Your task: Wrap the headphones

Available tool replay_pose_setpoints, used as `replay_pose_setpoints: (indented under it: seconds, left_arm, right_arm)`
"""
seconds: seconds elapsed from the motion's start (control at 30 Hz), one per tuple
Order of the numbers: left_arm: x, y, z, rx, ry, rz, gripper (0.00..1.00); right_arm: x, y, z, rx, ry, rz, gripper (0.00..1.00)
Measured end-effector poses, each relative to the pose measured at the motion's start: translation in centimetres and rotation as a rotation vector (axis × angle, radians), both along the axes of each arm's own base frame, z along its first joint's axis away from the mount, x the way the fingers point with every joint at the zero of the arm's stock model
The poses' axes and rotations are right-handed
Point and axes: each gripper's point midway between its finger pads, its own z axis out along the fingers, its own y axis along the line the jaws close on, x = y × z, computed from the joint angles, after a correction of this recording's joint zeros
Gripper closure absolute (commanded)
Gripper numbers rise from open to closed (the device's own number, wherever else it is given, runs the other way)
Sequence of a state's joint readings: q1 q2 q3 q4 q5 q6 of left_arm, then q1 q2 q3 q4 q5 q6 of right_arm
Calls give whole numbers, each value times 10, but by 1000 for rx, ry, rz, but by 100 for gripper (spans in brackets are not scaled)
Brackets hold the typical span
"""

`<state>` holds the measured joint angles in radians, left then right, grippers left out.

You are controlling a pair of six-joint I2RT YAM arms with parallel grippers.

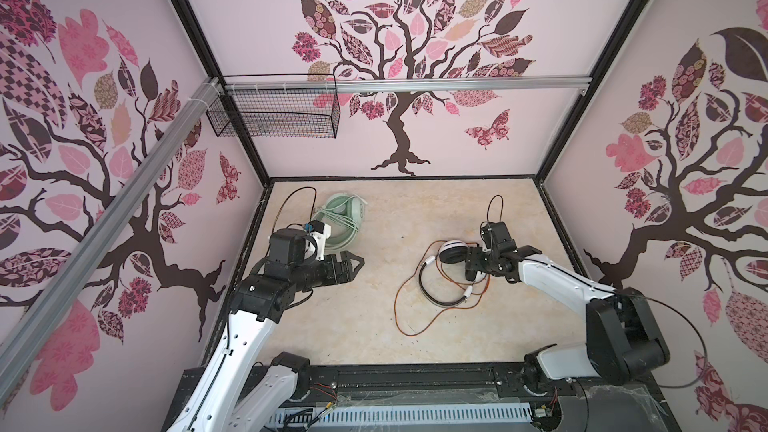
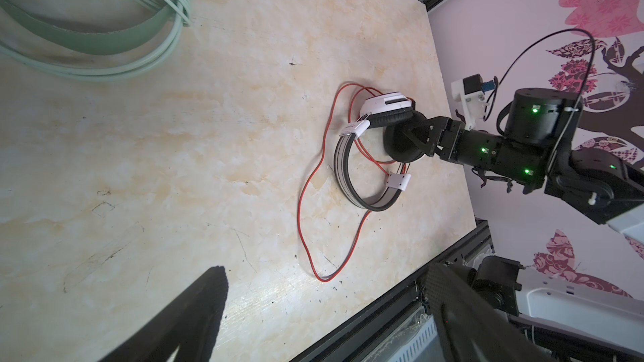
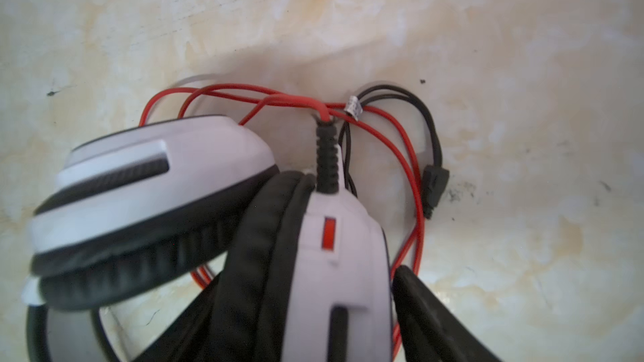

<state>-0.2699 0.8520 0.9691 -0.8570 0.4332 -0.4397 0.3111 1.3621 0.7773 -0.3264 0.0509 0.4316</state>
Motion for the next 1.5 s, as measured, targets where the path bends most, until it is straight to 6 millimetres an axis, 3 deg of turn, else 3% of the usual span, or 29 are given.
replay_pose_setpoints:
  seconds: [0.2, 0.3, 0.4, 0.53, 0.63, 0.73, 0.87, 0.97, 1.1, 1.2, 1.37, 1.5]
  left_arm:
    - [-2, -15, -11, -3, 57, -55, 7]
    - [-13, -38, -21, -7, 101, -122, 8]
    - [-29, -66, -45, -15, 180, -192, 9]
    - [-42, -87, -83, 22, 296, -214, 9]
    - [-42, -93, -96, 19, 331, -188, 9]
    - [-37, -96, -96, -1, 338, -153, 8]
    - [-33, -99, -92, -35, 343, -123, 7]
    - [-30, -102, -94, -48, 372, -96, 7]
    - [-29, -108, -112, -26, 479, -46, 8]
    - [-30, -118, -123, 4, 548, -29, 8]
    - [-31, -134, -131, 37, 628, 0, 7]
    - [-24, -144, -136, 51, 689, 33, 7]
  right_arm:
    - [-2, 3, 26, 34, -67, 16, 21]
    - [-2, 3, 25, 28, -65, 21, 25]
    - [0, 4, 16, 24, -34, 21, 32]
    - [-1, 6, 1, 36, 16, 5, 48]
    - [-3, 8, -1, 75, 19, -34, 63]
    - [-9, 10, -5, 111, 32, -100, 80]
    - [-18, 15, 1, 106, 44, -217, 79]
    - [-23, 24, 19, 88, 35, -303, 79]
    - [-26, 44, 41, 151, 12, -404, 88]
    - [-33, 49, 35, 202, 32, -481, 87]
    - [-53, 37, 9, 215, 75, -595, 83]
    - [-56, 33, 7, 233, 66, -637, 82]
